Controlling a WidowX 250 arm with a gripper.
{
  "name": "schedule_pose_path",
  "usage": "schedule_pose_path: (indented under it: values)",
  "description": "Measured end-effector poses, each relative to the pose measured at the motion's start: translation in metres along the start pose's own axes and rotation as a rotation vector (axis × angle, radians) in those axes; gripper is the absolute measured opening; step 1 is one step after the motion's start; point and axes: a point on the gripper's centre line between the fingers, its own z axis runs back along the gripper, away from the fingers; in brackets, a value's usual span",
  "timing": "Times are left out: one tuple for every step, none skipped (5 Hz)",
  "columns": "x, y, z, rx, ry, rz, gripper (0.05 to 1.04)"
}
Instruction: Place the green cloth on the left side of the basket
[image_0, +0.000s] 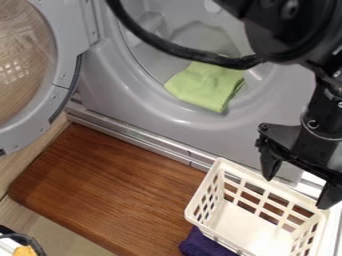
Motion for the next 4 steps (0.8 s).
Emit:
schedule_pose_path:
  values:
    - [-0.005, 0.001, -0.007, 0.009, 0.027, -0.002, 1.001]
    - [0.001, 0.03, -0.012, 0.014, 0.057, 0.094, 1.001]
    - [0.007, 0.061, -0.012, 0.038, 0.068, 0.177, 1.001]
    - [0.007, 0.082, -0.013, 0.051, 0.075, 0.251, 1.001]
